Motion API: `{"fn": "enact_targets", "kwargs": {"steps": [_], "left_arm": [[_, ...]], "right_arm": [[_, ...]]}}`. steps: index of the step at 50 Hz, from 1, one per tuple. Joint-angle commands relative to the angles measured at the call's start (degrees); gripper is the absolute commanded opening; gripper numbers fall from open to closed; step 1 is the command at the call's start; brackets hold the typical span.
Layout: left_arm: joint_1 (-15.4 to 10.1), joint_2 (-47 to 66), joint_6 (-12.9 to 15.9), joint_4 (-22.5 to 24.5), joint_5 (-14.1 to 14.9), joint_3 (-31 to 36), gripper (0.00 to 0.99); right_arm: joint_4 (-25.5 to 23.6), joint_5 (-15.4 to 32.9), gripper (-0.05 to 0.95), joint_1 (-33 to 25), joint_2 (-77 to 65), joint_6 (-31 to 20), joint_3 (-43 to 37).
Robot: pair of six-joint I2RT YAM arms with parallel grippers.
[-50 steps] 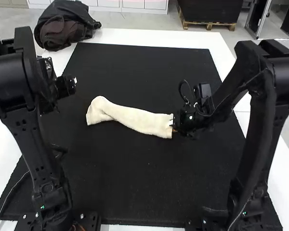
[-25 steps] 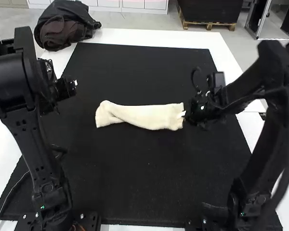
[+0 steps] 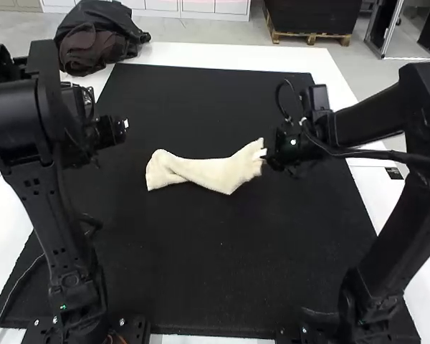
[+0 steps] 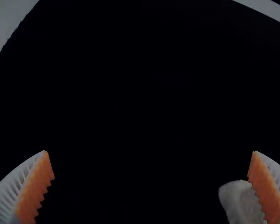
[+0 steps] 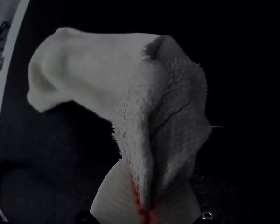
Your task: Fold the towel.
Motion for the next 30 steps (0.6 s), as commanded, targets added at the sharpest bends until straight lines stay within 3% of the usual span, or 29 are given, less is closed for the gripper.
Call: {"fn": "enact_targets", "kwargs": {"steps": [1, 17, 30], "left_arm": [[-0.6, -2.0, 0.9, 0.7, -1.7, 2.0, 0.97], [0.3, -2.0, 1.1, 1.1, -2.1, -0.4, 0.97], [4.9, -2.1, 1.8, 3.8, -1.6, -3.2, 0.97]], "right_arm": [[0.8, -0.9, -0.03, 4.0, -0.7, 4.4, 2.8], [2.8, 0.3, -0.03, 13.3, 4.5, 6.3, 8.6], [5.0, 2.3, -0.03, 20.6, 11.4, 6.3, 13.4]]}}
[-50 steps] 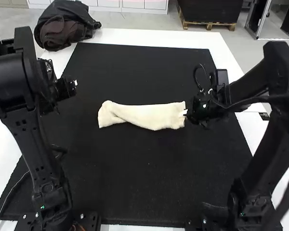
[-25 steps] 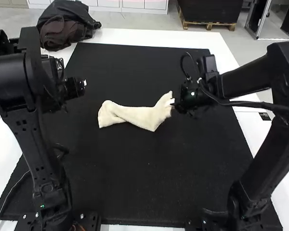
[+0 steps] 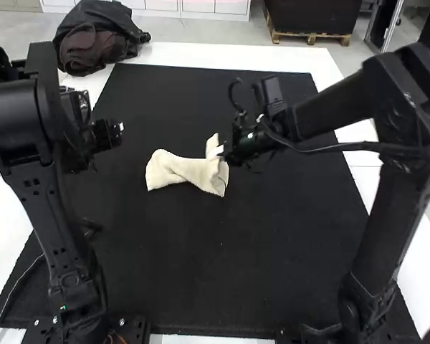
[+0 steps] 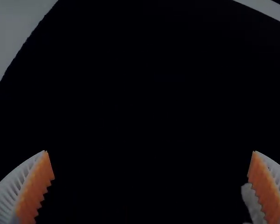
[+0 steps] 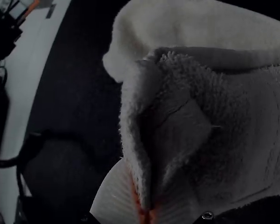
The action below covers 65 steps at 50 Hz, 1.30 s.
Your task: Fold the towel.
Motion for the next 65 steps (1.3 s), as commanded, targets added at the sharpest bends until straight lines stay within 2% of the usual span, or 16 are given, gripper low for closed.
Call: {"fn": "enact_targets", "kwargs": {"steps": [1, 18, 29, 50, 65], "left_arm": [[2.5, -2.0, 1.2, 0.7, 0.2, -0.8, 0.97], [7.1, -2.2, 5.1, 0.5, 1.8, -2.7, 0.97], [8.7, -2.2, 5.6, 0.5, 2.8, -4.0, 0.97], [10.4, -2.2, 6.9, 0.0, 4.0, -4.9, 0.97], [10.5, -3.2, 7.9, -0.7, 4.2, -4.9, 0.97]], "right_arm": [[1.3, 1.2, -0.03, 3.0, 2.1, 0.6, 3.4], [1.8, 1.5, -0.03, 6.7, 11.3, 0.4, 12.6], [1.7, 1.5, -0.03, 8.3, 16.8, 0.1, 18.8], [0.6, 1.5, -0.03, 10.0, 25.1, -0.9, 28.9], [0.3, 1.4, -0.02, 10.0, 28.8, -1.1, 33.9]]}}
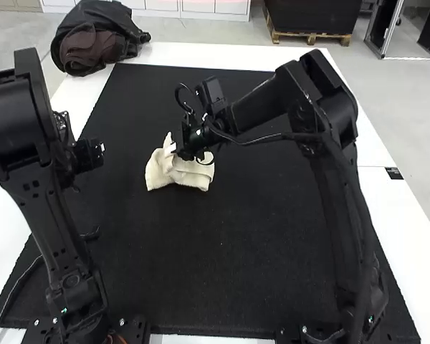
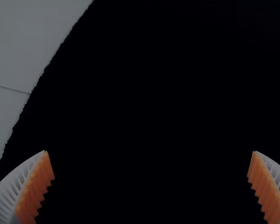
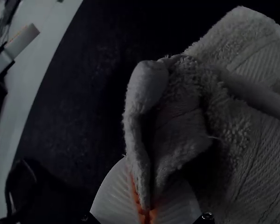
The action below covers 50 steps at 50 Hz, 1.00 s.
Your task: Fold the towel.
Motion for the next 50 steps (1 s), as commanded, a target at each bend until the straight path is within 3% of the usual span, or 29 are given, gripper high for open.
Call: {"fn": "enact_targets", "kwargs": {"steps": [1, 12, 17, 21, 27, 34, 41, 44, 50], "left_arm": [[0.7, -2.2, 1.1, 0.0, 1.0, -0.1, 0.97], [0.7, -3.3, 1.7, -2.1, 1.4, -0.4, 0.97], [1.0, -3.9, 1.7, -2.0, 1.4, -1.1, 0.97], [1.0, -4.5, 1.7, -1.8, 1.4, -1.5, 0.97], [1.0, -4.7, 1.7, -1.7, 1.4, -1.6, 0.97], [1.0, -5.7, 1.6, -1.9, 1.4, -1.7, 0.97], [0.6, -6.4, 1.4, -2.1, 1.4, -1.7, 0.97], [0.5, -6.6, 1.4, -2.1, 1.4, -1.7, 0.97], [0.5, -6.7, 1.2, -2.1, 1.4, -1.7, 0.97]], "right_arm": [[0.2, 0.0, -0.02, 0.6, 0.6, -0.7, 3.1], [0.3, 0.0, -0.01, 1.3, 3.0, -0.7, 6.2], [-0.1, -0.3, 0.2, 1.4, 4.5, -0.1, 8.8], [-2.9, -0.4, 0.46, 1.7, 4.9, 0.4, 10.8], [-5.9, -0.9, 0.73, 2.1, 4.9, 0.4, 12.1], [-11.7, -1.5, 0.86, 1.3, 4.0, -1.6, 14.1], [-18.3, -2.9, 0.81, -0.4, 2.0, -5.3, 15.7], [-19.0, -4.5, 0.63, -1.0, 1.3, -5.7, 15.5], [-17.0, -5.4, 0.0, -2.0, -0.3, -6.1, 13.5]]}}
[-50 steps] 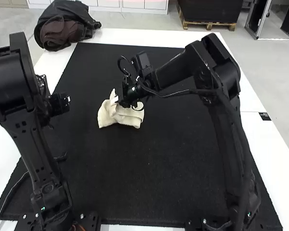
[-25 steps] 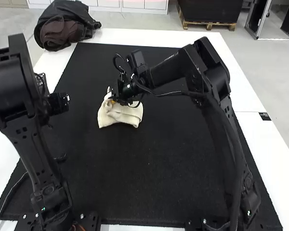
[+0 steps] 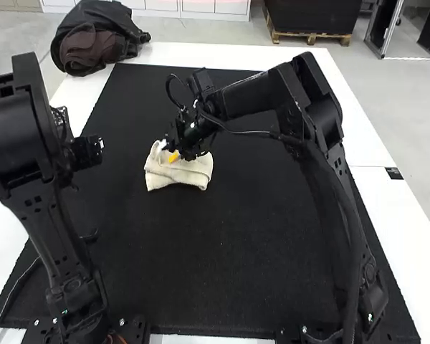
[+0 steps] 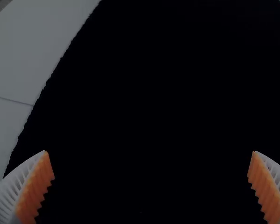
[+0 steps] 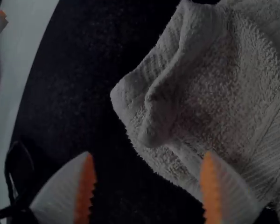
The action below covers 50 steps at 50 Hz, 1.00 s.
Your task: Fold the towel.
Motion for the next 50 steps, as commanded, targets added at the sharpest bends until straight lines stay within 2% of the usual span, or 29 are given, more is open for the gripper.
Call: {"fn": "enact_targets", "kwargs": {"steps": [1, 14, 26, 35, 50], "left_arm": [[0.0, -1.2, 0.4, 0.4, 0.5, -0.2, 0.97], [-0.1, -1.2, 0.6, -0.1, 0.5, -0.2, 0.97], [0.0, -1.2, 0.6, 0.0, 0.6, -0.2, 0.97], [-0.1, -1.2, 0.5, 0.0, 0.8, -0.4, 0.97], [-0.1, -1.2, 0.6, 0.6, 0.8, -1.7, 0.97]], "right_arm": [[3.1, -2.4, -0.03, -1.6, -5.6, -1.8, -1.1], [10.3, -6.7, -0.02, -1.5, -6.6, -1.3, -7.7], [25.4, -8.5, -0.02, -1.6, -5.6, 2.2, -15.4], [34.1, -8.5, -0.02, -1.6, -3.5, 3.7, -17.9], [42.8, -8.3, -0.02, -1.9, 2.1, 5.3, -17.8]]}}
